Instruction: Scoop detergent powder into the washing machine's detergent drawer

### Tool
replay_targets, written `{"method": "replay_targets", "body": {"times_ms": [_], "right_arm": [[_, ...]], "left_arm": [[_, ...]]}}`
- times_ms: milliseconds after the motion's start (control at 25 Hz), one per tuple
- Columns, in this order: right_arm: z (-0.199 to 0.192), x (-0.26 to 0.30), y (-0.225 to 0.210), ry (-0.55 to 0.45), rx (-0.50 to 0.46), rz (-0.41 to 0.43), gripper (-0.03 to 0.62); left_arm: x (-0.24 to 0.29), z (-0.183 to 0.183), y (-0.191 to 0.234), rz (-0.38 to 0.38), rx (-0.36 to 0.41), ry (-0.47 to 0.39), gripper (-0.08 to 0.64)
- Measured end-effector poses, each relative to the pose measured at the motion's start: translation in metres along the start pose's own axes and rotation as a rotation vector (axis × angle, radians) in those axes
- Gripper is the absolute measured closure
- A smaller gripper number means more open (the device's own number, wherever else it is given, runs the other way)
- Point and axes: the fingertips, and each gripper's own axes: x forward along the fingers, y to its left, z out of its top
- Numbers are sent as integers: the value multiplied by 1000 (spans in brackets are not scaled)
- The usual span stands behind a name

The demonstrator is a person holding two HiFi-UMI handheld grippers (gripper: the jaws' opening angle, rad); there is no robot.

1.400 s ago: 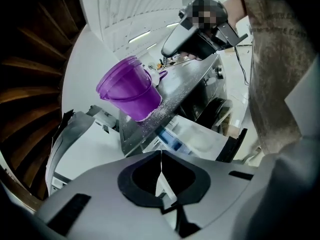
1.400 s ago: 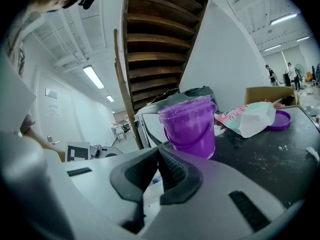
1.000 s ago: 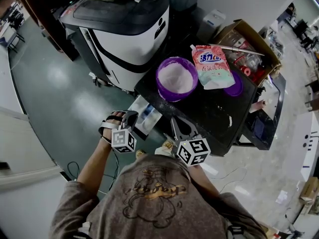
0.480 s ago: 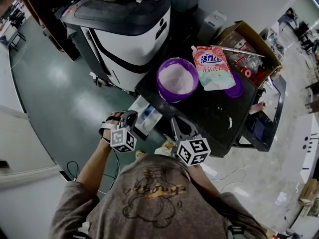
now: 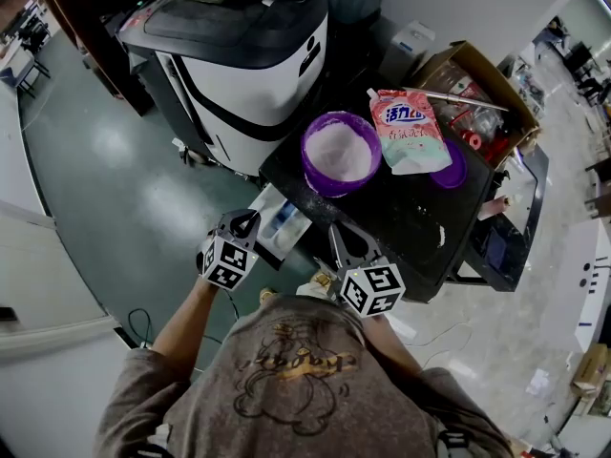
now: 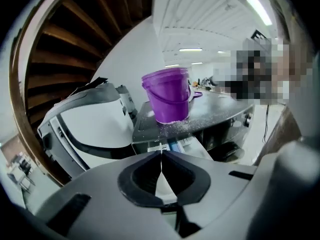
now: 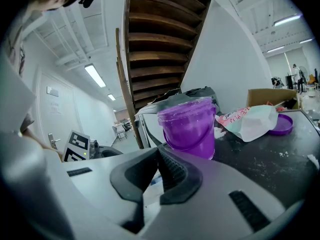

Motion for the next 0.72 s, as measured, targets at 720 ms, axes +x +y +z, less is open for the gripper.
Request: {"method": "replay_targets", "body": {"times_ms": [720], "right_arm": [[7, 7, -6, -5, -11, -6, 589]], "left_arm": [[-26, 27, 35, 28, -507, -180, 537]]}}
